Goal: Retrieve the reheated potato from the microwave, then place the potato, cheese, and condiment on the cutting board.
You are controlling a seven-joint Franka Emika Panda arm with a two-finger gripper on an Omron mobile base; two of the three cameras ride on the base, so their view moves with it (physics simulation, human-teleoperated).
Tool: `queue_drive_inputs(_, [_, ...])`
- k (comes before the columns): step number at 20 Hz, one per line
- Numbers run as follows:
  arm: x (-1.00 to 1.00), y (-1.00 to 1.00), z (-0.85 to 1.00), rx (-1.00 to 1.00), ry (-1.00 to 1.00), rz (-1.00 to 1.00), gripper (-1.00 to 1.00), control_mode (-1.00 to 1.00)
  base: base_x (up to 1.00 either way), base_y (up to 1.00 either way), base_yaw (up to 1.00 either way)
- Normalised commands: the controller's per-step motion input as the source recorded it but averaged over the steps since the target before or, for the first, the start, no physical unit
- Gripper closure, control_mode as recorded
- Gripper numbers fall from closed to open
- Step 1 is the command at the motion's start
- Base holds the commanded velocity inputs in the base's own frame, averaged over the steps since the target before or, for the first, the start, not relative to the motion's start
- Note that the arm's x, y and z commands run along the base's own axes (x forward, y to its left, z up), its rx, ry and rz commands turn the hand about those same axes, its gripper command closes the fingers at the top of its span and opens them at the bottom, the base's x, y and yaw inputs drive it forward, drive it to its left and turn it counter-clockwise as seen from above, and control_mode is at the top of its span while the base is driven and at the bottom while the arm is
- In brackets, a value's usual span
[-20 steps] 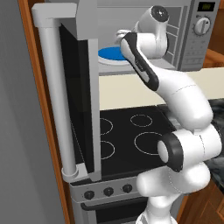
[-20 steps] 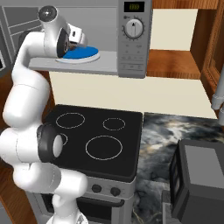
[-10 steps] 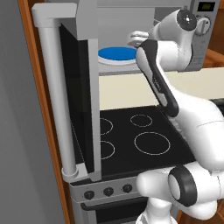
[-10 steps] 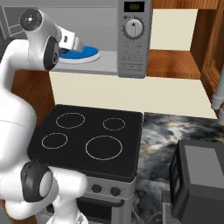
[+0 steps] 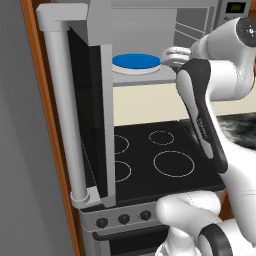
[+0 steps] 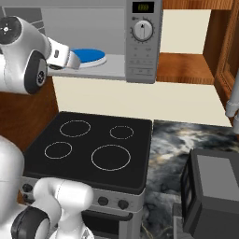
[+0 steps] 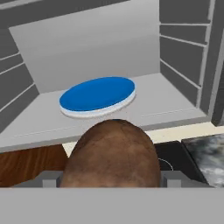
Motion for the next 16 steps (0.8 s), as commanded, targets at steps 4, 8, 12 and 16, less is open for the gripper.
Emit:
queue_drive_inputs(4, [-1.0,0.0,-0.21,0.0,0.2,-0.03,1.0,-1.0,0.0,0.0,0.0])
queue_drive_inputs(8, [-0.93,-0.1,-0.39,0.01,0.27,-0.02,1.0,-1.0,0.0,0.0,0.0])
queue_drive_inputs(12, [-0.23,-0.06,-0.75,0.02,0.31,0.0,1.0,-1.0,0.0,0.0,0.0])
queue_drive_inputs(16, [0.03,-0.04,-0.84,0.04,0.29,0.0,1.0,-1.0,0.0,0.0,0.0])
